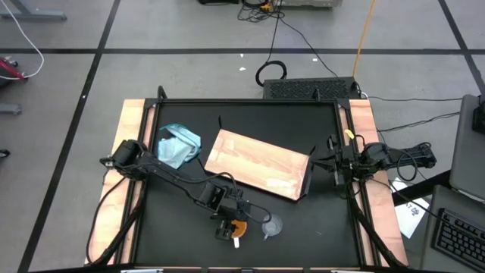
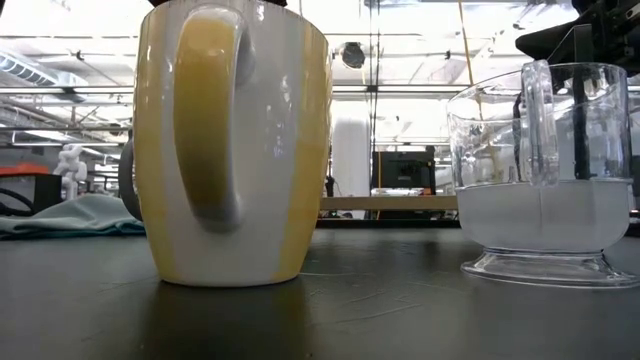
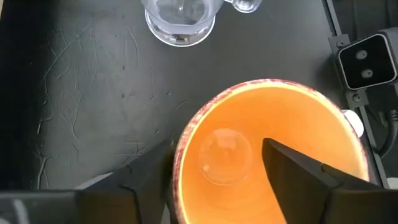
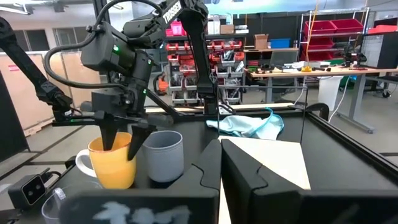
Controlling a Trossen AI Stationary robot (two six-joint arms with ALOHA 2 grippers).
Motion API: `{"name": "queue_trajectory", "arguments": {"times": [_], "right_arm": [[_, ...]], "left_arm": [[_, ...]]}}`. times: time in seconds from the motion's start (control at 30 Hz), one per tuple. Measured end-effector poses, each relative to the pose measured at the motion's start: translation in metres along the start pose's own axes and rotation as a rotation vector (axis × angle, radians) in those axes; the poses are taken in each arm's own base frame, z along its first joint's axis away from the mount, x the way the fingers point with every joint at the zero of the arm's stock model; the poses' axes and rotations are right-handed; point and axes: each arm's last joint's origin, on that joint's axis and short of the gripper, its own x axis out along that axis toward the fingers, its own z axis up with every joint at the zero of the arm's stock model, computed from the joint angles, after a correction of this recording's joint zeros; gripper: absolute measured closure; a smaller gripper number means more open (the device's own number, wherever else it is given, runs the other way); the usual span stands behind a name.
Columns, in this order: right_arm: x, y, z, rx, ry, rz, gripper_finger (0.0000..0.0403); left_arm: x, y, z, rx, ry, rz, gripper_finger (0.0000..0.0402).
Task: Stack small to large cups/mugs on shelf
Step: Put the yellow cup on the shelf
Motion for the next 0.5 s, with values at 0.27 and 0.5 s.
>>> {"name": "queue_trajectory", "arguments": {"times": [0.27,0.5], "right_arm": [[0.0,0.0,0.0,0.0,0.0,0.0,0.0403],[0.0,0.0,0.0,0.0,0.0,0.0,0.0403]], "left_arm": [[0.0,-0.0006,0.0011,0.003,-0.009,-0.016,0.0268],[0.0,-0.0006,0.0008,0.006,-0.004,-0.032,0.0385]]}}
